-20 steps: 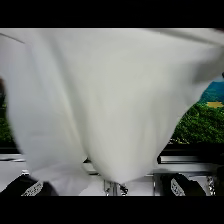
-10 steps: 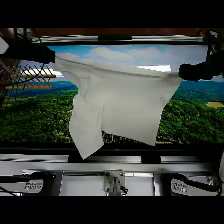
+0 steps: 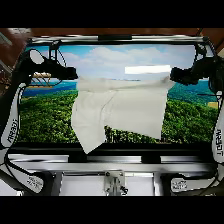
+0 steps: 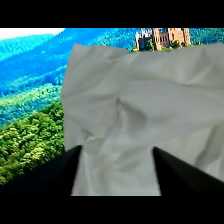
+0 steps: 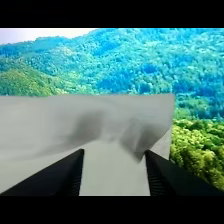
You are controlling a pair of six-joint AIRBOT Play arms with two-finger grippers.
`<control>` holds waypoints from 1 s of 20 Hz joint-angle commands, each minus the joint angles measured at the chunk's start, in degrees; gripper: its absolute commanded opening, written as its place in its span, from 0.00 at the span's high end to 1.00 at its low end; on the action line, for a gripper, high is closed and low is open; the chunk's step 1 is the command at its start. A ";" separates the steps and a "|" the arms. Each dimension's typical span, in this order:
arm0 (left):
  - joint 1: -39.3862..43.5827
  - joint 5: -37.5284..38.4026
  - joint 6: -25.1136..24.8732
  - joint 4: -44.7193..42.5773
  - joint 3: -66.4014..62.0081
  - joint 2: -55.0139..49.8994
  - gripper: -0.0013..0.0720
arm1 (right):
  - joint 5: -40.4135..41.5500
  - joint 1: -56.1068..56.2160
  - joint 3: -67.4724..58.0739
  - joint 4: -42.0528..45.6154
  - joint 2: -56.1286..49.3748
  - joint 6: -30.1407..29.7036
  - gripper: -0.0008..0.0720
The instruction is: Fold the shirts.
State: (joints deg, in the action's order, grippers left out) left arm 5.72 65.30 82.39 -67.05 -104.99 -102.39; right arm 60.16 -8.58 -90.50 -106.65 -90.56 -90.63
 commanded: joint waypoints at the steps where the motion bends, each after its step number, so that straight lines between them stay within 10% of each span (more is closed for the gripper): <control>1: -2.84 11.37 0.81 2.49 -2.58 -1.14 0.07 | 5.92 -0.98 -0.02 -2.01 2.51 0.22 0.25; 2: -4.98 18.34 -0.92 2.27 -4.20 -1.14 0.09 | 10.58 -1.70 -0.02 2.47 4.50 -0.13 0.26; 4: -9.94 30.12 -0.90 1.97 -4.35 -0.98 0.58 | 20.09 -2.80 0.72 12.02 7.21 -1.14 0.26; 5: -12.15 35.10 -0.87 2.34 -3.21 -0.90 0.65 | 23.23 -3.61 2.51 14.47 8.63 -1.88 0.26; 7: -15.17 39.43 -2.51 2.69 3.17 1.03 0.62 | 24.35 -5.73 9.44 13.55 12.22 -2.21 0.26; 9: -16.83 33.77 -2.91 3.10 13.29 4.85 0.14 | 22.53 -7.19 18.05 10.01 15.93 -2.21 0.26; 14: -15.45 20.94 -8.00 5.66 32.79 8.66 0.33 | 18.99 -7.30 28.46 1.68 19.10 -3.06 0.26; 20: -12.66 14.27 -10.71 9.88 39.19 8.63 0.23 | 18.69 -7.30 28.61 2.19 19.10 -3.10 0.26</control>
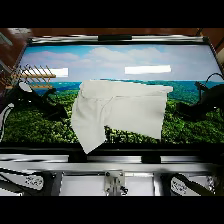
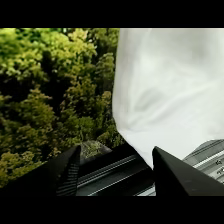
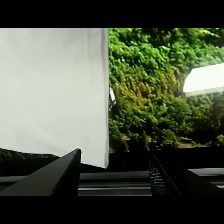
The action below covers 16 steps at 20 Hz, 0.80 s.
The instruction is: Fold the shirts.
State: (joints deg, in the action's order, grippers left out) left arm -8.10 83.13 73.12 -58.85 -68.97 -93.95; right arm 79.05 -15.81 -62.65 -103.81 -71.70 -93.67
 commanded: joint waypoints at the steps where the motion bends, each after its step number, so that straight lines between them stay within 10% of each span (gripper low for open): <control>1: 1.86 -4.59 -1.49 2.19 3.80 0.20 0.24 | -0.28 -0.07 0.76 -0.63 0.26 -0.07 0.26; 8: 6.73 -10.95 -1.05 4.92 6.08 -0.17 0.45 | -0.33 -0.09 2.89 -0.66 0.20 -0.07 0.26; 10: 7.48 -10.58 -1.16 4.92 6.05 -0.15 0.95 | 0.07 -0.09 7.08 -0.94 0.20 -0.50 0.26; 16: 7.52 -10.10 -4.04 4.94 6.01 2.43 0.94 | -1.51 -0.07 22.84 -6.88 0.20 -5.31 0.12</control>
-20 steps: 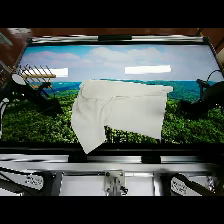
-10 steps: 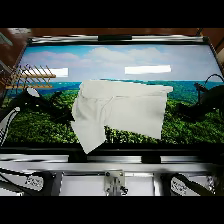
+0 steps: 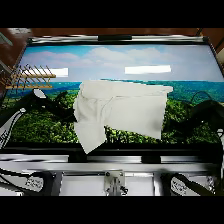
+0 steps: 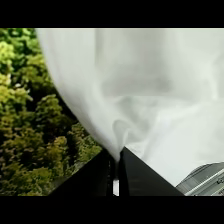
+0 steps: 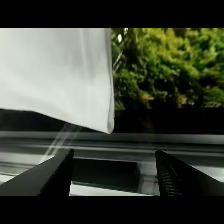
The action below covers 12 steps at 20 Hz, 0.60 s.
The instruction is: Fold the shirts.
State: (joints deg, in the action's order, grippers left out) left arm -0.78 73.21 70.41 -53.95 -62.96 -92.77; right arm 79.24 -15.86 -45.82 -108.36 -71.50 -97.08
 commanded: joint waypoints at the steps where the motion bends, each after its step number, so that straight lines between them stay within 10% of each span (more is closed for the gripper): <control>1: 0.20 -0.20 -2.10 0.04 0.00 2.01 0.94 | -3.56 -0.02 7.06 -3.78 0.00 -1.60 0.12; 12: 0.22 -0.22 -5.27 3.91 -0.11 4.79 0.94 | -15.89 0.02 9.29 -12.57 0.00 0.46 0.27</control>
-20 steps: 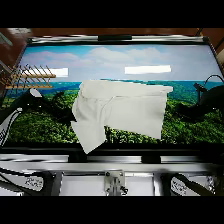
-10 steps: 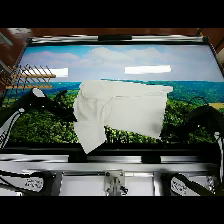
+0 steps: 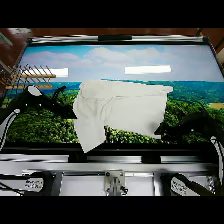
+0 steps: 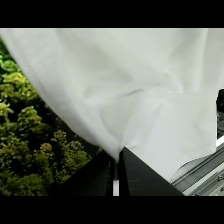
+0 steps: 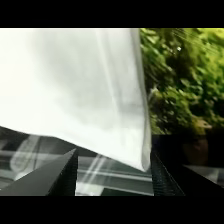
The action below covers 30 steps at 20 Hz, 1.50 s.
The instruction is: Fold the shirts.
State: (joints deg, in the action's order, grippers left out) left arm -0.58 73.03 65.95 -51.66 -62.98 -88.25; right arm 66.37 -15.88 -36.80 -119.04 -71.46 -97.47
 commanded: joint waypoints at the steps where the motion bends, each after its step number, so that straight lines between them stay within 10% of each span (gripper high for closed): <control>1: 0.00 -0.04 -0.81 1.75 -0.09 0.33 0.94 | -2.82 0.04 0.26 -2.36 -0.04 0.85 0.41; 5: 0.00 -0.24 -1.73 1.77 -0.96 1.62 0.94 | 1.90 0.04 0.17 -5.14 0.02 -3.08 0.91; 14: -1.75 -8.85 0.90 1.70 -35.41 26.01 0.94 | 7.50 0.00 -43.95 -3.10 21.38 -17.44 0.91; 20: -2.03 -22.82 2.29 -0.13 -54.62 43.23 0.94 | -2.82 0.00 -77.99 8.57 28.98 -11.58 0.91; 24: -2.03 -13.33 11.54 -17.77 -54.60 48.78 0.94 | -1.70 0.00 -79.69 9.66 31.30 -5.92 0.91; 30: -2.03 -7.69 11.74 -22.95 -52.00 48.98 0.94 | 10.40 0.00 -79.43 14.67 29.11 -2.08 0.91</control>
State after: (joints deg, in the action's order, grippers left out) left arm -2.55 62.81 76.53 -69.91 -116.38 -39.81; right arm 69.60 -15.86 -115.68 -106.76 -41.28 -102.06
